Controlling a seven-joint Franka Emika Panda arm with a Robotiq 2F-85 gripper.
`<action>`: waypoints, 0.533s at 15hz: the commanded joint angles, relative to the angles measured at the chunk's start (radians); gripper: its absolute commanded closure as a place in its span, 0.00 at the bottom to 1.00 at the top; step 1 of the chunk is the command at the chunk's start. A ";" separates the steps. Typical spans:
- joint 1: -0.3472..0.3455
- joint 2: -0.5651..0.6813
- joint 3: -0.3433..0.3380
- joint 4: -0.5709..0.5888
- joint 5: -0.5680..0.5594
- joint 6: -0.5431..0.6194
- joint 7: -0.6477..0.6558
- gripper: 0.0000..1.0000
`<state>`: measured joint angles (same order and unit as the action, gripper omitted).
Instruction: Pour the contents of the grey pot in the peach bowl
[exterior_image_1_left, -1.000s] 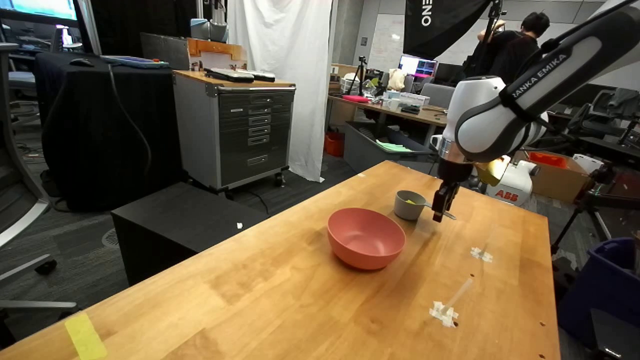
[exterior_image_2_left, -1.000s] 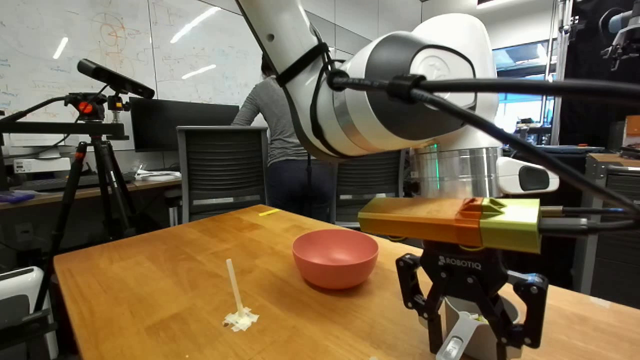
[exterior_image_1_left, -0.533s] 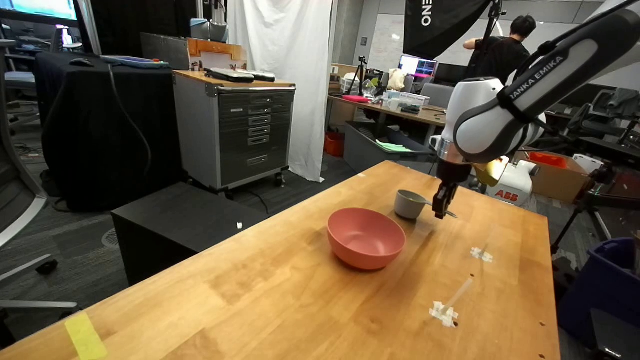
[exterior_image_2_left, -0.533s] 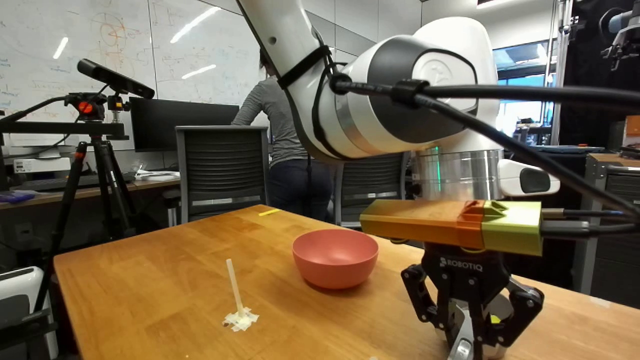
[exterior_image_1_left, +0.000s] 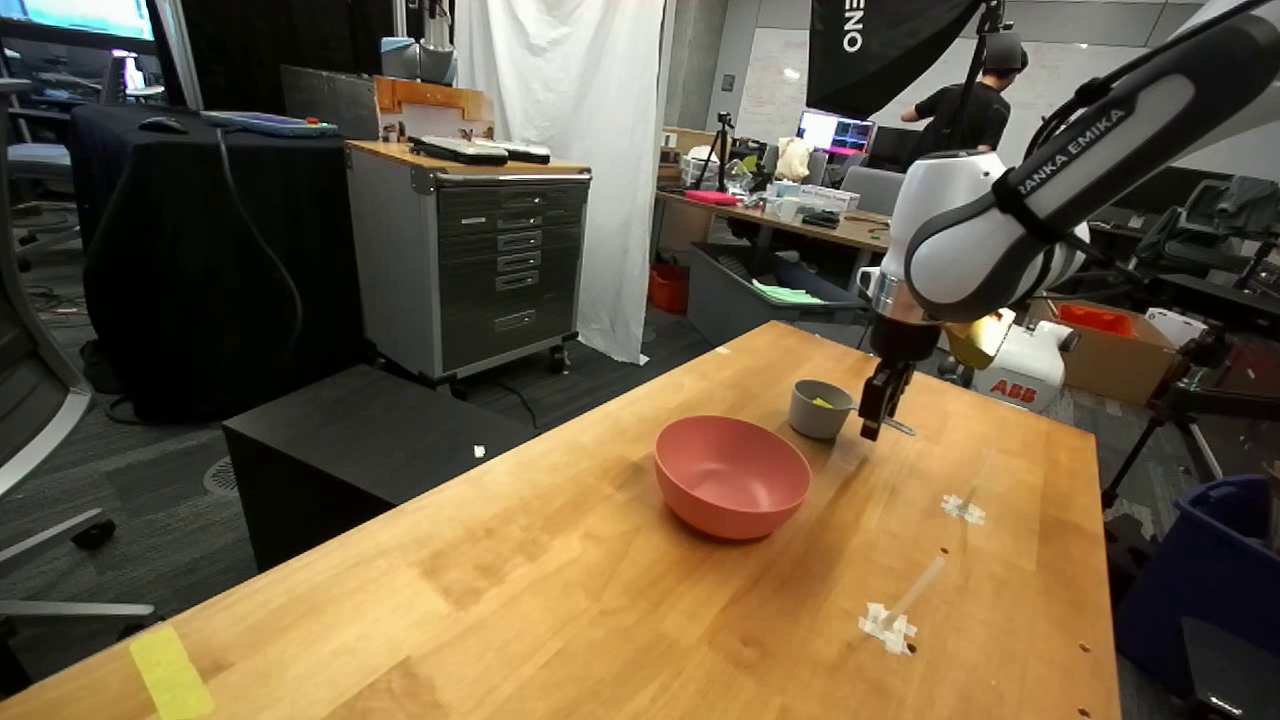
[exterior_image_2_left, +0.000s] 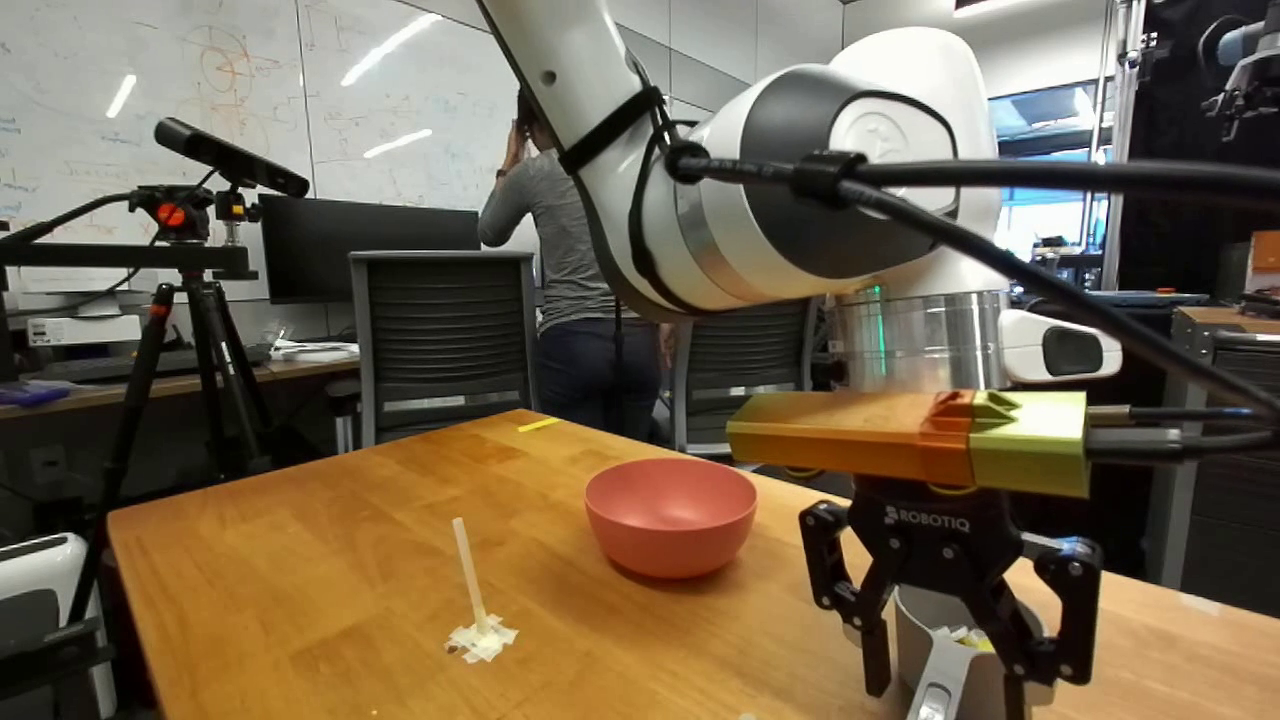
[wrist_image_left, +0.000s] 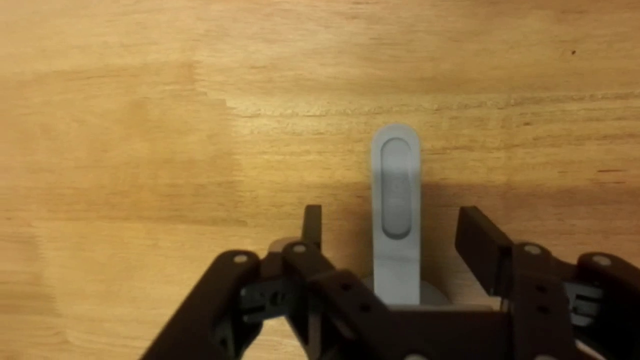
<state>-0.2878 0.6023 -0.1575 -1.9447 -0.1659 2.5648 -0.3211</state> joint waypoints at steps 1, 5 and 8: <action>-0.006 0.002 0.008 0.024 0.004 -0.017 -0.003 0.53; -0.006 0.003 0.007 0.026 0.003 -0.018 -0.003 0.85; -0.008 0.001 0.008 0.024 0.004 -0.016 -0.006 0.92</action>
<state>-0.2878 0.6022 -0.1575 -1.9414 -0.1660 2.5645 -0.3211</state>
